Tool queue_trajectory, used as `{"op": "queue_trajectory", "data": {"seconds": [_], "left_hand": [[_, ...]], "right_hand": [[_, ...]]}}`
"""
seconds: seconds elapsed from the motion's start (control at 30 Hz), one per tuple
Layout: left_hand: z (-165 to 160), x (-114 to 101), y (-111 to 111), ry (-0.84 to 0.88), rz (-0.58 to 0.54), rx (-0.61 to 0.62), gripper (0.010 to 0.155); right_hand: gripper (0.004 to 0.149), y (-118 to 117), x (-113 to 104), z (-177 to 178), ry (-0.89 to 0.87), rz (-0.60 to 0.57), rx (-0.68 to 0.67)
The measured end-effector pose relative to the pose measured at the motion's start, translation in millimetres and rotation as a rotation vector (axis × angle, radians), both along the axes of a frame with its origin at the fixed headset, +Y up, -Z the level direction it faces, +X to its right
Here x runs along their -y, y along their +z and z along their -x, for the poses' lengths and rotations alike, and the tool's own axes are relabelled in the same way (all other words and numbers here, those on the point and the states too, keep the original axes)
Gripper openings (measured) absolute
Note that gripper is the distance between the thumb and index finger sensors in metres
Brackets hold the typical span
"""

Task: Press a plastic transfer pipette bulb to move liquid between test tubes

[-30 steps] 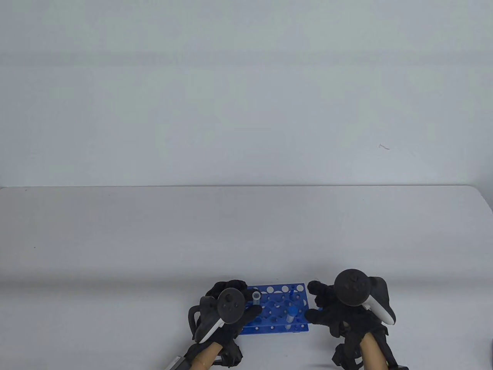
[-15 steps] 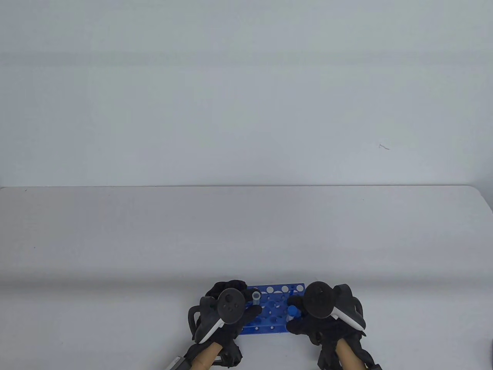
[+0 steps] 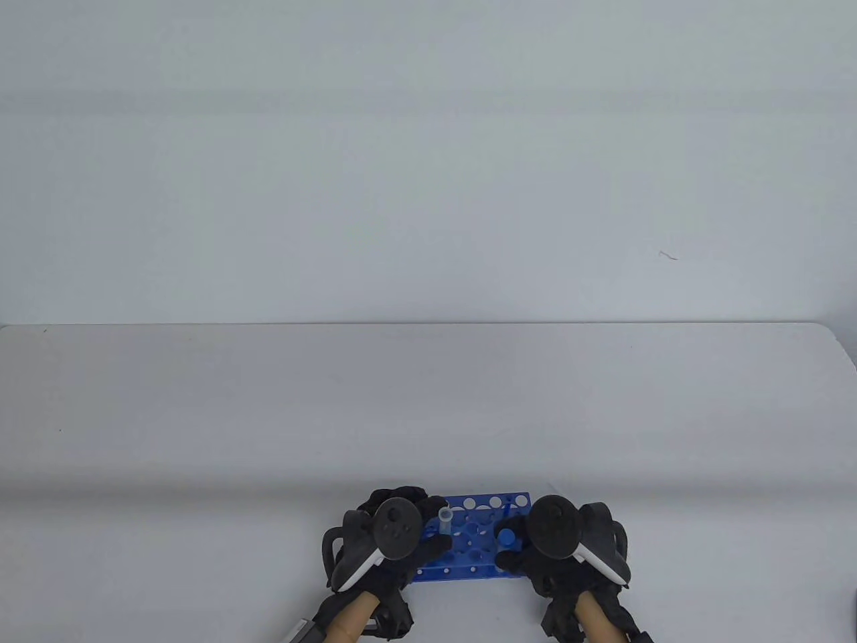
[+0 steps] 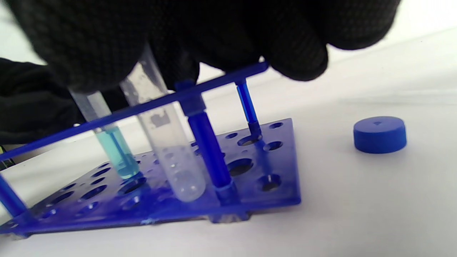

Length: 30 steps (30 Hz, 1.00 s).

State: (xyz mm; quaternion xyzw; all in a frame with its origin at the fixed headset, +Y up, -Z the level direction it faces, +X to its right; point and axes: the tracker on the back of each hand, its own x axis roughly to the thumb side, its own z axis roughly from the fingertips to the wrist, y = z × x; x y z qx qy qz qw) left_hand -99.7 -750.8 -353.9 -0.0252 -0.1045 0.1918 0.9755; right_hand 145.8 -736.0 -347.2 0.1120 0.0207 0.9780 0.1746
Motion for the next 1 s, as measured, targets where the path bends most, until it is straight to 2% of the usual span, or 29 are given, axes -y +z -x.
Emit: {"op": "queue_trajectory", "data": {"seconds": [0.17, 0.3, 0.37, 0.43, 0.53, 0.6, 0.73, 0.83, 1.0], "left_hand": [[20, -17, -1, 0.000, -0.017, -0.036, 0.079], [33, -45, 8, 0.144, -0.116, -0.088, 0.081], [29, -63, 19, 0.138, -0.235, -0.087, 0.077], [14, -79, 32, 0.118, -0.344, -0.006, 0.075], [-22, -94, 48, 0.049, -0.401, 0.113, 0.070], [-48, -95, 50, -0.030, -0.411, 0.165, 0.067], [-83, -86, 42, -0.156, -0.359, 0.231, 0.061], [-96, -79, 35, -0.239, -0.322, 0.238, 0.063], [-102, -64, 37, -0.312, -0.370, 0.248, 0.059]], "right_hand": [[0.052, 0, -1, 0, -0.005, 0.002, 0.001], [0.051, 0, -1, 0, -0.004, 0.008, -0.001], [0.052, 0, -1, 0, -0.004, 0.008, 0.000], [0.052, 0, -1, 0, -0.002, 0.007, 0.001], [0.051, 0, -1, 0, -0.009, 0.011, 0.001], [0.052, 1, -2, 0, -0.011, 0.012, 0.003], [0.051, 1, -1, 0, -0.012, 0.011, 0.003], [0.051, 0, -1, -1, -0.022, 0.018, 0.002], [0.051, -2, 2, -4, -0.062, 0.048, -0.005]]}}
